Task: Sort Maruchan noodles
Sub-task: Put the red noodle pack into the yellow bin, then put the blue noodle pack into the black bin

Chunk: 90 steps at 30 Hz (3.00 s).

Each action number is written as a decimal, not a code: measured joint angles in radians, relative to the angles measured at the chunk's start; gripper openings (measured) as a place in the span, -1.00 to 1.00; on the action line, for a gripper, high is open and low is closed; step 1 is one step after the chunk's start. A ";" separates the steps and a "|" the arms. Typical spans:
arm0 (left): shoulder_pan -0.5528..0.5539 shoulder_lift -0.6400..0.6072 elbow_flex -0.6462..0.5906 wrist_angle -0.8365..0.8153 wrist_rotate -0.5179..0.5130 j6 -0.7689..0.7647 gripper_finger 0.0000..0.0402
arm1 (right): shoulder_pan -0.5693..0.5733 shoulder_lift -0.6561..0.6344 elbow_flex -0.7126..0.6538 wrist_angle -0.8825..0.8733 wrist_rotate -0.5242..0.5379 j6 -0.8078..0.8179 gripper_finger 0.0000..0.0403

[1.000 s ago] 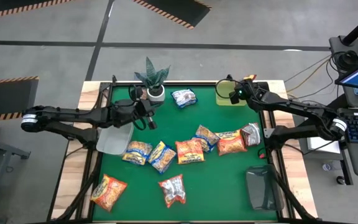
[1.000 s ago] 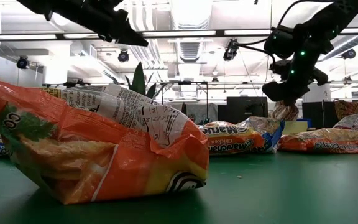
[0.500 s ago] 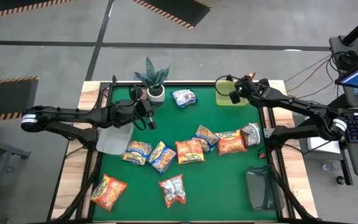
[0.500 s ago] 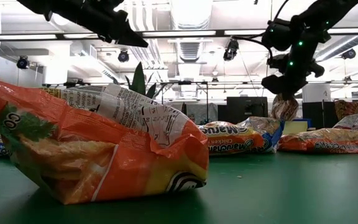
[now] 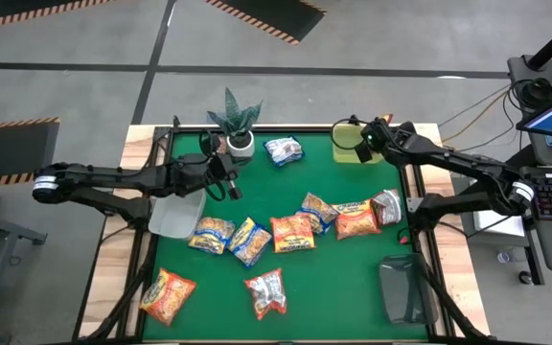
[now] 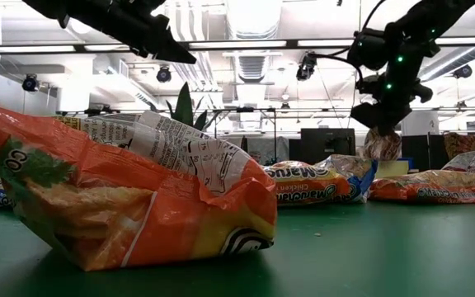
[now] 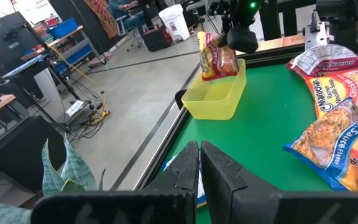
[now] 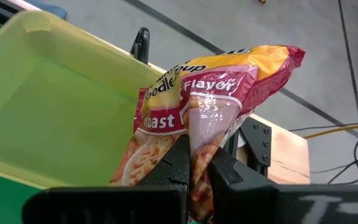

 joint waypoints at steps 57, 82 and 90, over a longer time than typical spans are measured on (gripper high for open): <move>-0.002 0.000 0.000 -0.010 0.082 -0.348 -1.00 | 0.148 -0.160 -0.018 0.118 -0.274 0.109 0.01; -0.014 0.000 -0.024 -0.032 0.084 -0.457 -1.00 | 0.378 0.178 -0.007 0.628 -0.689 0.138 0.01; -0.014 0.000 -0.028 -0.034 0.083 -0.457 -1.00 | 0.388 0.265 0.144 0.332 -1.035 0.182 0.01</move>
